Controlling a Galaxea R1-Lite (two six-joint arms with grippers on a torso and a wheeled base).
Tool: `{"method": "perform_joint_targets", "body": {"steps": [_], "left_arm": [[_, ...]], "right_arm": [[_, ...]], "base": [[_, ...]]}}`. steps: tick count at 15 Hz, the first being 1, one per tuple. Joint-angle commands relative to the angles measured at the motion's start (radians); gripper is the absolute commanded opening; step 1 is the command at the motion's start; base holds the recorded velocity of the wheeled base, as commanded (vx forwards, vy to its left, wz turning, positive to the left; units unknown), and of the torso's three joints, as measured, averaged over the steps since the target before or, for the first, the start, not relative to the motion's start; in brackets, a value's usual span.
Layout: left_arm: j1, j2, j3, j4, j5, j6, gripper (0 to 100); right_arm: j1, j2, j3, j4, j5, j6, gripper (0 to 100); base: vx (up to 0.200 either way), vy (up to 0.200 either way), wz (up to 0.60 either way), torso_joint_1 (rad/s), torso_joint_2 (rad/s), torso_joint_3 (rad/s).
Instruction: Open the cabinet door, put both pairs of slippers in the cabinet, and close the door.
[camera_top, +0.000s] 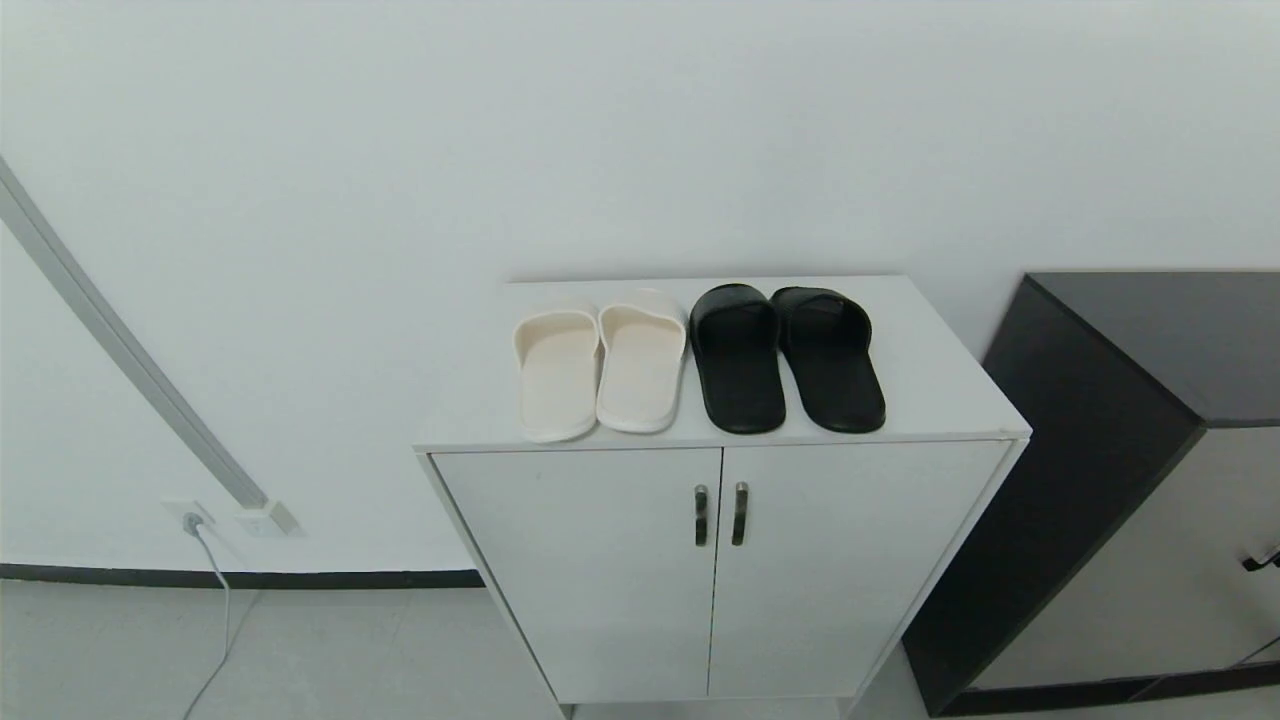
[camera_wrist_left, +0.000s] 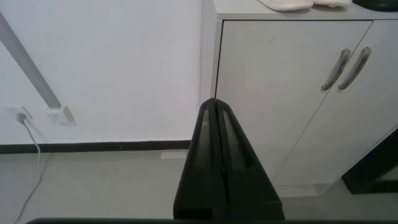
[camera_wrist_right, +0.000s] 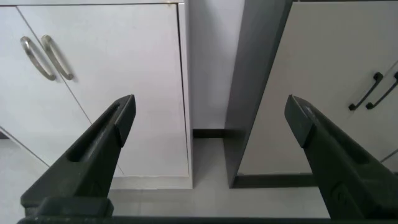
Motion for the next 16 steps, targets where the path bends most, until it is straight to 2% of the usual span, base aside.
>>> {"method": "perform_joint_targets", "body": {"steps": [1, 6, 7, 8, 9, 10, 12, 13, 14, 15, 16], "left_arm": [[0.000, 0.001, -0.002, 0.000, 0.000, 0.000, 0], [0.000, 0.001, 0.000, 0.000, 0.000, 0.000, 0], [0.000, 0.001, 0.000, 0.000, 0.000, 0.000, 0], [0.000, 0.001, 0.000, 0.000, 0.000, 0.000, 0], [0.000, 0.001, 0.000, 0.000, 0.002, 0.004, 0], [0.000, 0.001, 0.000, 0.000, 0.002, 0.004, 0], [0.000, 0.001, 0.000, 0.000, 0.002, 0.003, 0], [0.000, 0.001, 0.000, 0.000, 0.000, 0.004, 0], [0.000, 0.001, 0.000, 0.000, 0.000, 0.003, 0], [0.000, 0.001, 0.000, 0.000, 0.002, 0.003, 0], [0.000, 0.001, 0.000, 0.000, 0.002, 0.003, 0]], "right_arm": [[0.000, 0.001, 0.000, -0.001, 0.005, -0.002, 100], [-0.001, 0.001, -0.005, -0.015, -0.004, -0.007, 100], [-0.001, 0.043, -0.143, -0.050, -0.024, 0.036, 100], [0.029, 0.145, -0.337, -0.004, -0.038, 0.183, 100], [0.031, 0.196, -0.357, 0.093, -0.013, 0.125, 100], [0.037, 0.225, -0.304, 0.114, 0.011, 0.039, 100], [0.071, 0.310, -0.189, 0.050, 0.034, 0.055, 100], [0.089, 0.380, -0.181, -0.027, 0.036, 0.055, 100], [0.097, 0.414, -0.186, -0.065, 0.036, 0.056, 100], [0.137, 0.566, -0.242, -0.166, 0.036, 0.065, 100], [0.171, 0.664, -0.281, -0.206, 0.036, 0.067, 100]], "base": [[0.000, 0.000, 0.00, 0.000, 0.00, 0.000], [0.000, 0.000, 0.00, 0.000, 0.00, 0.000], [0.000, 0.000, 0.00, 0.000, 0.00, 0.000], [0.000, 0.000, 0.00, 0.000, 0.00, 0.000], [0.000, 0.000, 0.00, 0.000, 0.00, 0.000], [0.000, 0.000, 0.00, 0.000, 0.00, 0.000], [0.000, 0.000, 0.00, 0.000, 0.00, 0.000], [0.000, 0.000, 0.00, 0.000, 0.00, 0.000], [0.000, 0.000, 0.00, 0.000, 0.00, 0.000], [0.000, 0.000, 0.00, 0.000, 0.00, 0.000], [0.000, 0.000, 0.00, 0.000, 0.00, 0.000]]}}
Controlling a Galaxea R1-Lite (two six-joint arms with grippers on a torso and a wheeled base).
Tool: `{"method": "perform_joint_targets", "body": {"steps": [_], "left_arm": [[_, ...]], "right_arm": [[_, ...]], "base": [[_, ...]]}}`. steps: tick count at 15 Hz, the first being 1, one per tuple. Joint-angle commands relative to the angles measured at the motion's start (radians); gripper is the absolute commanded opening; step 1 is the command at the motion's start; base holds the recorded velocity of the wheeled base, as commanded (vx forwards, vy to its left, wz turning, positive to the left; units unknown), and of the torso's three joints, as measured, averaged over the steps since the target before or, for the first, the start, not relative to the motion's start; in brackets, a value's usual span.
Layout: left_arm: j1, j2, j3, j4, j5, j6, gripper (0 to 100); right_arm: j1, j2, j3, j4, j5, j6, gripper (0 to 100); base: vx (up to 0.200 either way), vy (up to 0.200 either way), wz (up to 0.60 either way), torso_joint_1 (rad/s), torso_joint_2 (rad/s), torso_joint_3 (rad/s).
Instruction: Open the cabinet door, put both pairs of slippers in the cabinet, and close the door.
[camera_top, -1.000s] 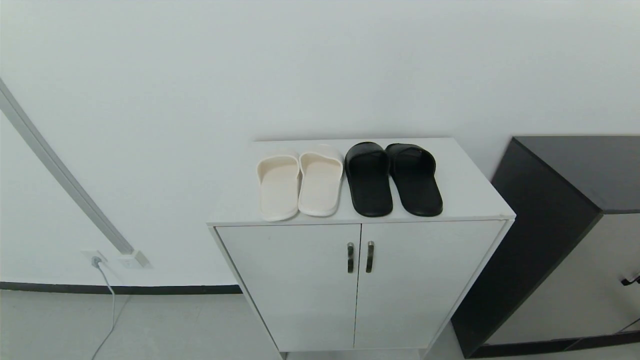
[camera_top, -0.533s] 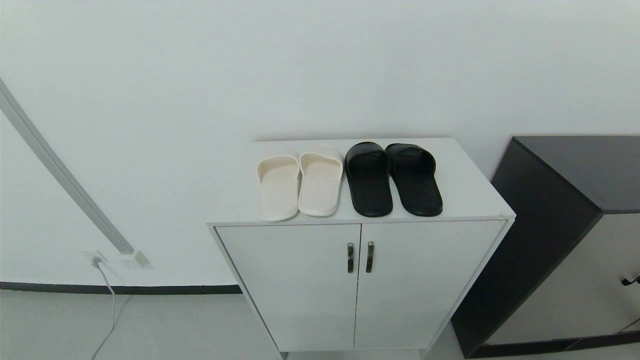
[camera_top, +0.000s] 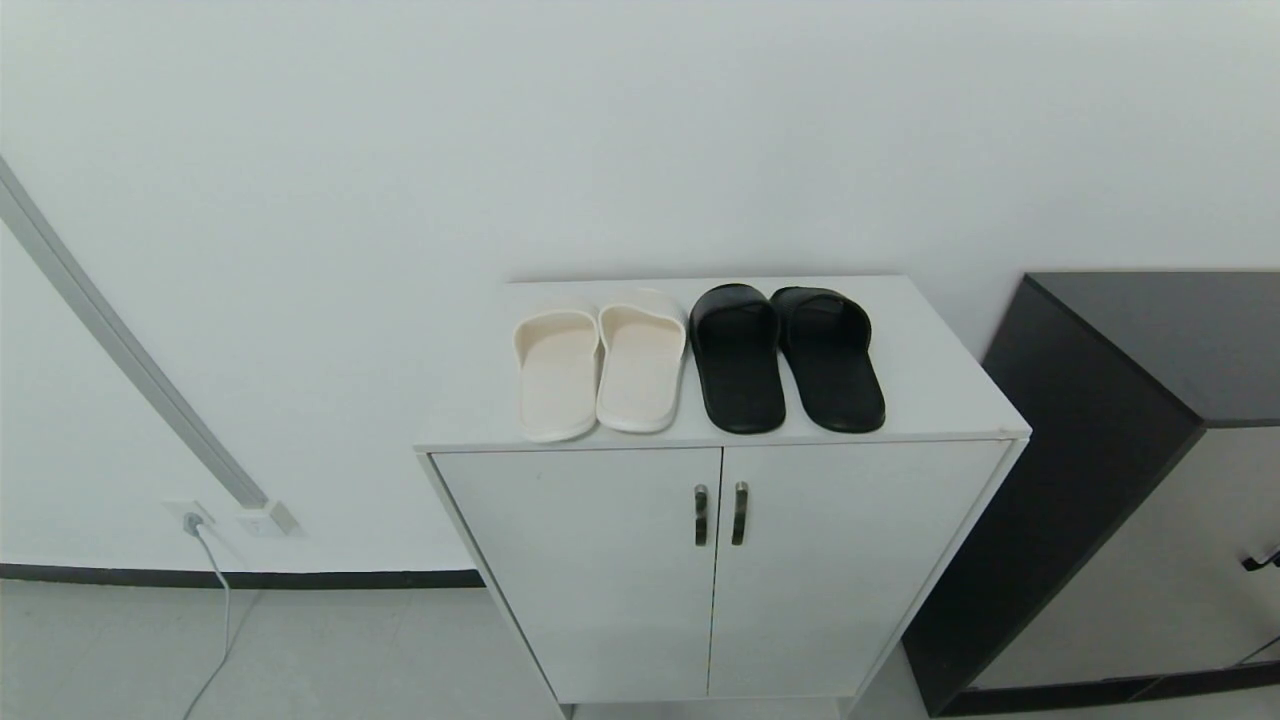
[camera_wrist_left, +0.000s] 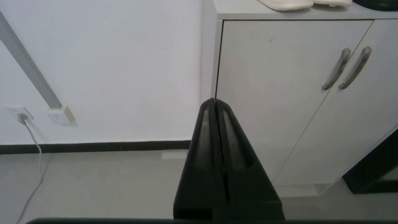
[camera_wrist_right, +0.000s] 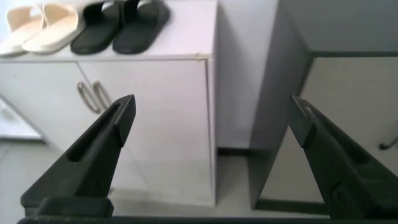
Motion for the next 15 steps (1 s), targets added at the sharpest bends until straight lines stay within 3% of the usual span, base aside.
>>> {"method": "perform_joint_targets", "body": {"steps": [1, 2, 3, 7, 12, 15], "left_arm": [[0.000, 0.001, 0.000, 0.000, 0.001, -0.001, 0], [0.000, 0.001, 0.000, 0.000, 0.001, 0.001, 0], [0.000, 0.001, 0.000, 0.000, -0.001, -0.001, 0], [0.000, 0.001, 0.000, 0.000, -0.001, -0.001, 0], [0.000, 0.001, 0.000, 0.000, -0.001, -0.001, 0], [0.000, 0.000, 0.000, 0.000, -0.001, -0.001, 0]], "right_arm": [[0.086, 0.312, -0.033, -0.115, 0.009, 0.005, 100], [0.192, 0.490, -0.109, -0.196, 0.005, 0.040, 100], [0.238, 0.565, -0.154, -0.236, -0.002, 0.074, 100], [0.361, 0.752, -0.329, -0.264, -0.025, 0.152, 100], [0.606, 0.985, -0.539, -0.262, -0.322, 0.211, 100], [0.665, 1.178, -0.706, -0.265, -0.503, 0.215, 100]], "base": [[0.000, 0.000, 0.00, 0.000, 0.00, 0.000], [0.000, 0.000, 0.00, 0.000, 0.00, 0.000], [0.000, 0.000, 0.00, 0.000, 0.00, 0.000], [0.000, 0.000, 0.00, 0.000, 0.00, 0.000], [0.000, 0.000, 0.00, 0.000, 0.00, 0.000], [0.000, 0.000, 0.00, 0.000, 0.00, 0.000]]}}
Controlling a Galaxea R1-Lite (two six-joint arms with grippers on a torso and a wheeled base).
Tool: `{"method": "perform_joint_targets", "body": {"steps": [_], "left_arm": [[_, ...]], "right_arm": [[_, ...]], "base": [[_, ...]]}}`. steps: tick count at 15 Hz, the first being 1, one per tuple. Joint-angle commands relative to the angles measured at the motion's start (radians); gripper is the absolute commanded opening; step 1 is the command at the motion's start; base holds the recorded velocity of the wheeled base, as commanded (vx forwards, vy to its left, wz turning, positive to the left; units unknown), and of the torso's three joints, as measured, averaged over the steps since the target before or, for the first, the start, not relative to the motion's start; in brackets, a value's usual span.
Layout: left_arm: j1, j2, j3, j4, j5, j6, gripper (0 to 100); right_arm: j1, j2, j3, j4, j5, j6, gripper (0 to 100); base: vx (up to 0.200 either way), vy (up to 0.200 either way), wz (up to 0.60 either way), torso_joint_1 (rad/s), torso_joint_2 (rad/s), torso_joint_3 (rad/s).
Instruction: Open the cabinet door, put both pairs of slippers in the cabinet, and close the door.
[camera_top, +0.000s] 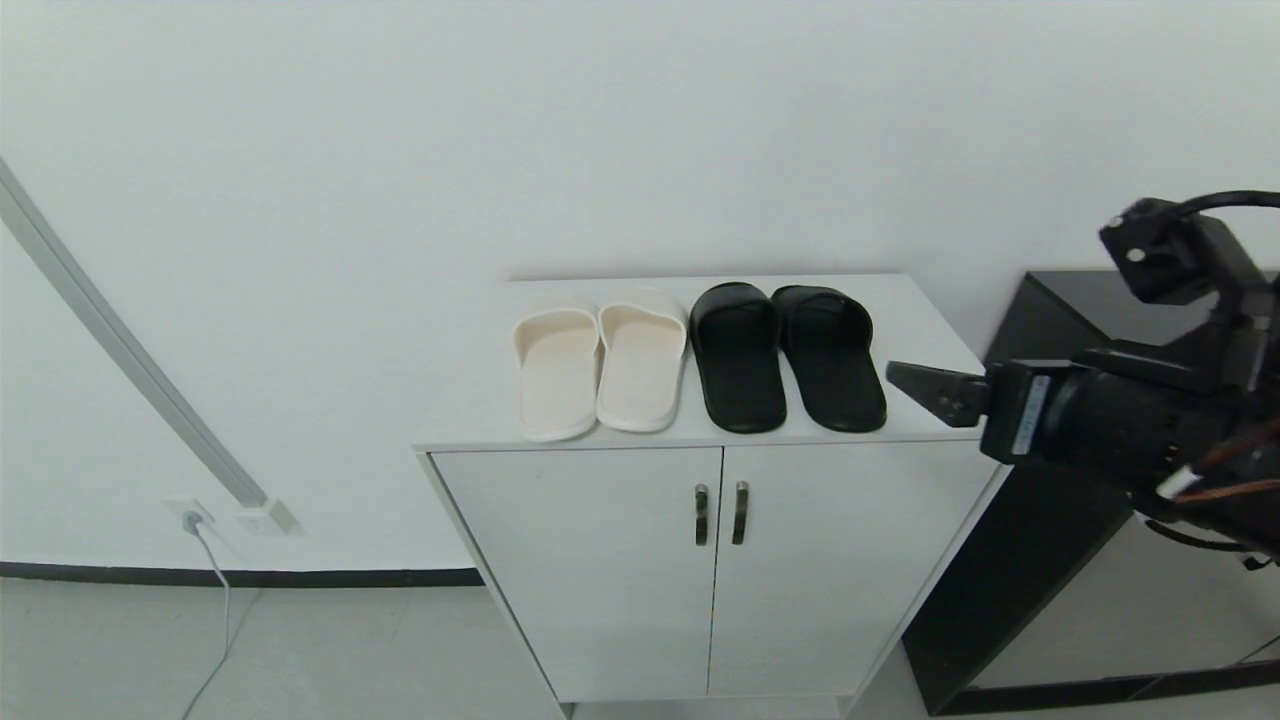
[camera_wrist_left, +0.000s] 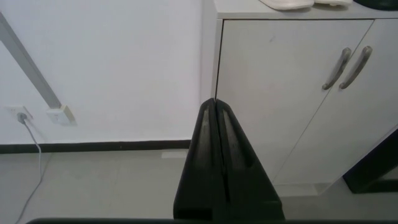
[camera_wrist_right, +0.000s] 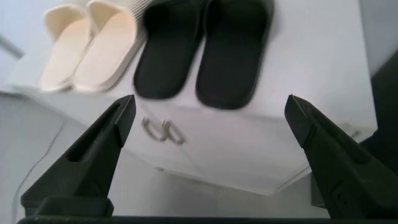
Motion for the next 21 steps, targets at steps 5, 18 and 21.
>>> {"method": "perform_joint_targets", "body": {"steps": [5, 18, 21], "left_arm": [[0.000, 0.001, 0.000, 0.000, 0.001, -0.001, 0], [0.000, 0.001, 0.000, 0.000, 0.001, -0.002, 0], [0.000, 0.001, -0.002, 0.000, 0.001, -0.002, 0]], "right_arm": [[0.053, 0.381, -0.292, -0.016, -0.191, 0.001, 100], [-0.069, 0.773, -0.664, -0.151, -0.188, -0.187, 100], [-0.094, 0.827, -0.762, -0.143, -0.183, -0.205, 100]], "base": [[0.000, 0.000, 0.00, 0.000, 0.00, 0.000], [0.000, 0.000, 0.00, 0.000, 0.00, 0.000], [0.000, 0.000, 0.00, 0.000, 0.00, 0.000]]}}
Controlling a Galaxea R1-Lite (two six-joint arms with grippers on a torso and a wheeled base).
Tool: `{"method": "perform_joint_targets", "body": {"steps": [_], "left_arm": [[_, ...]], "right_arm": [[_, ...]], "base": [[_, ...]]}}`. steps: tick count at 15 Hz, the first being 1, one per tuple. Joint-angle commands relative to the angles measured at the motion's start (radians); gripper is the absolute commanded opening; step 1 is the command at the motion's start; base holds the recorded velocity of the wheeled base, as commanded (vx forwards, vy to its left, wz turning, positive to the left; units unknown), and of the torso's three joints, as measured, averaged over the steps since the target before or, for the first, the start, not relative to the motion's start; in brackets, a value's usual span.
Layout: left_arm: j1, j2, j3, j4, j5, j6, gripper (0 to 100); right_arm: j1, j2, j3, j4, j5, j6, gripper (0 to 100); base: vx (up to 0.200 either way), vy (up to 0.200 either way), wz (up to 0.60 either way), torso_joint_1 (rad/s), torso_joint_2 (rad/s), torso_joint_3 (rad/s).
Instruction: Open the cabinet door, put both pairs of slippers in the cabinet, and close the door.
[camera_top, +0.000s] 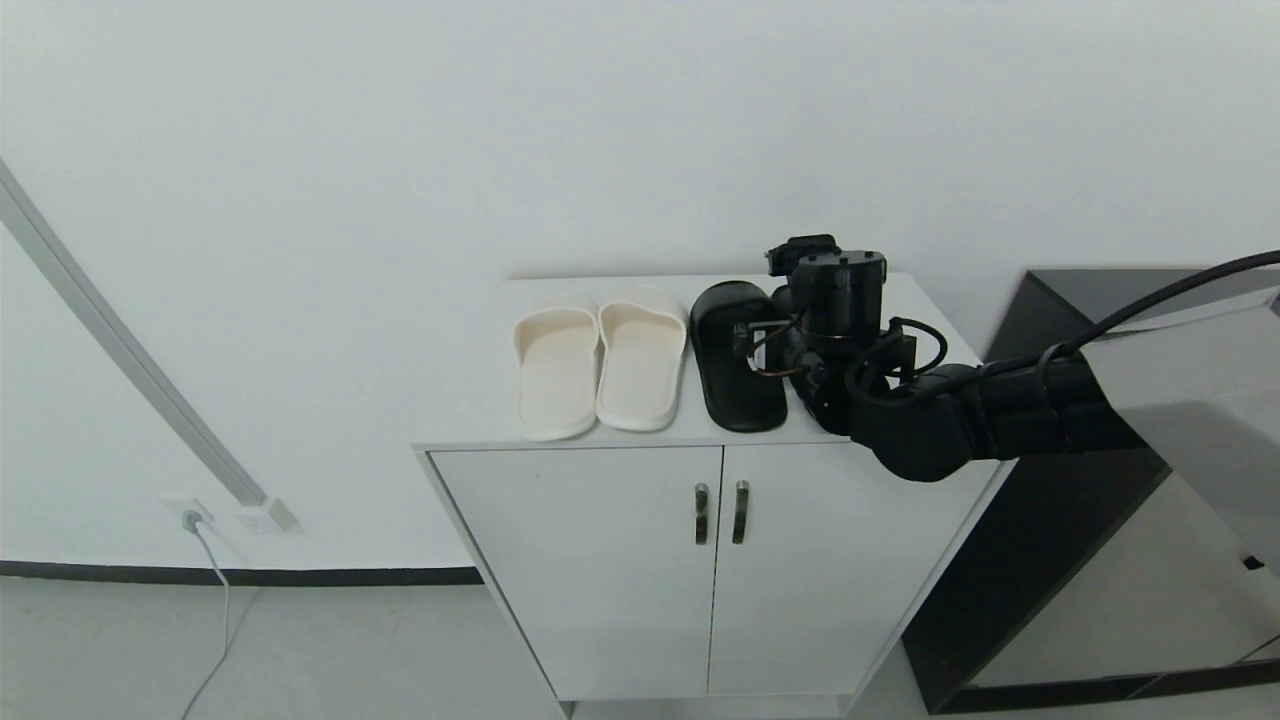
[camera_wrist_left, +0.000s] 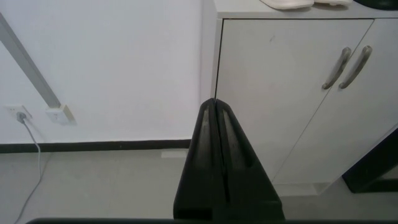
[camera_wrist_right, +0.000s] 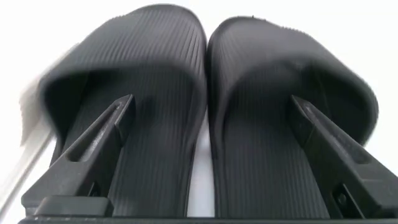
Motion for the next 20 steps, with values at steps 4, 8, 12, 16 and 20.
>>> {"method": "perform_joint_targets", "body": {"steps": [4, 8, 12, 16, 20], "left_arm": [[0.000, 0.001, 0.000, 0.000, 0.001, 0.000, 0], [0.000, 0.001, 0.000, 0.000, 0.001, 0.000, 0], [0.000, 0.001, 0.000, 0.000, 0.001, 0.000, 0], [0.000, 0.000, 0.000, 0.000, 0.001, 0.000, 0], [0.000, 0.001, 0.001, 0.000, 0.001, 0.000, 0]], "right_arm": [[-0.044, 0.102, -0.126, 0.008, 0.001, -0.013, 100], [-0.049, 0.113, -0.144, 0.003, 0.014, -0.010, 0], [-0.047, 0.104, -0.154, 0.005, 0.014, -0.012, 0], [-0.027, 0.013, -0.123, 0.005, 0.013, -0.012, 0], [0.022, -0.229, 0.129, 0.000, 0.062, -0.012, 0]], "base": [[0.000, 0.000, 0.00, 0.000, 0.00, 0.000], [0.000, 0.000, 0.00, 0.000, 0.00, 0.000], [0.000, 0.000, 0.00, 0.000, 0.00, 0.000], [0.000, 0.000, 0.00, 0.000, 0.00, 0.000], [0.000, 0.000, 0.00, 0.000, 0.00, 0.000]]}}
